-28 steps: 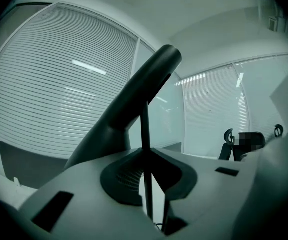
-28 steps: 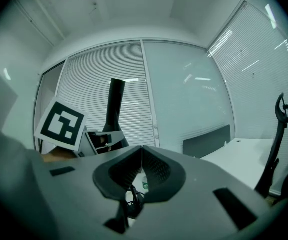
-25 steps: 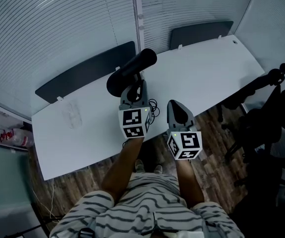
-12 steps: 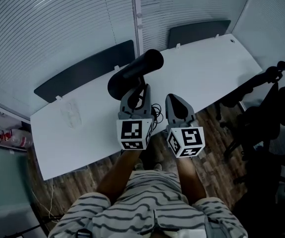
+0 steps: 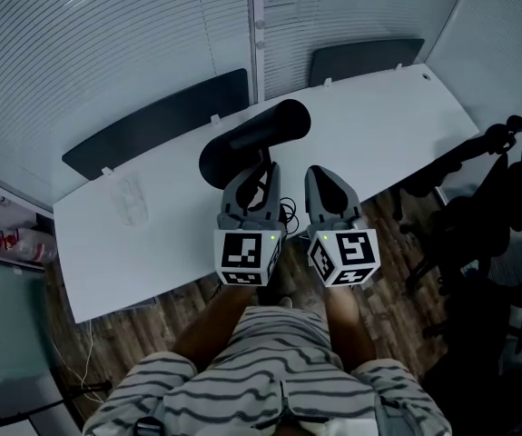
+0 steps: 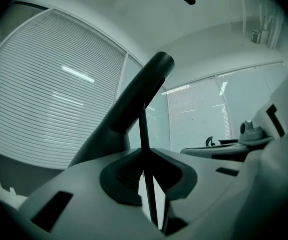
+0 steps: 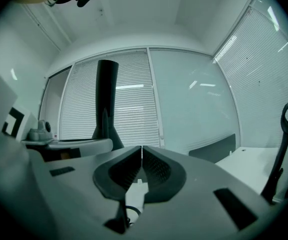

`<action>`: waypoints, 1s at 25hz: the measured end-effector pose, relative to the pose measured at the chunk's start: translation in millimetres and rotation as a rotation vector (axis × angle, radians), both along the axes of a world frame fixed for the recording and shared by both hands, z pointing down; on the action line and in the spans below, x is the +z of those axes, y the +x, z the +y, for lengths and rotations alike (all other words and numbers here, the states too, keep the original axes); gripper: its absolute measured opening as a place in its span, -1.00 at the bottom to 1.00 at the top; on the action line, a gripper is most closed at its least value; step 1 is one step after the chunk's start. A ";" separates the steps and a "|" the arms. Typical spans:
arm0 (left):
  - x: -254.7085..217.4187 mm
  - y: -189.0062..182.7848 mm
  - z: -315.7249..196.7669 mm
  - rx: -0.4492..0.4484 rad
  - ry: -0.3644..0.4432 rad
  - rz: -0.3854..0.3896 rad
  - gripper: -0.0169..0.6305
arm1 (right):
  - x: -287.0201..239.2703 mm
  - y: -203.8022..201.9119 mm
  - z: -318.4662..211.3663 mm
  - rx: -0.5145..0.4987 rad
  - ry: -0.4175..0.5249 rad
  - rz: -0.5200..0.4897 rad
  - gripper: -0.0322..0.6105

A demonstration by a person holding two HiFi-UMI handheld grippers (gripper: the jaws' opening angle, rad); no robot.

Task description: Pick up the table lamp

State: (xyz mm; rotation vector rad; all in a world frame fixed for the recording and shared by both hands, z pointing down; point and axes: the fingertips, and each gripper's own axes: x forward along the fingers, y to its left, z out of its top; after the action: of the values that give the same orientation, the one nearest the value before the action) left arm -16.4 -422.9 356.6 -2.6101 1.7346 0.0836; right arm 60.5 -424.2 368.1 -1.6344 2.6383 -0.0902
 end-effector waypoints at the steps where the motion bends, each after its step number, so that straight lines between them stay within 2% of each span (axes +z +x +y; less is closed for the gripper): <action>1: -0.6 -0.6 2.1 0.000 0.002 0.003 -0.82 | -0.2 -0.9 1.0 -0.001 0.000 0.002 -0.86; 25: 21.4 -10.0 17.1 -0.006 -0.016 -0.011 -0.81 | 9.2 -18.9 11.3 0.000 -0.003 0.023 -0.87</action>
State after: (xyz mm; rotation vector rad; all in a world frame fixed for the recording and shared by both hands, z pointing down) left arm -26.4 -405.8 378.1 -2.6109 1.7475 0.0551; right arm 41.6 -412.9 377.3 -1.6458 2.6563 -0.0752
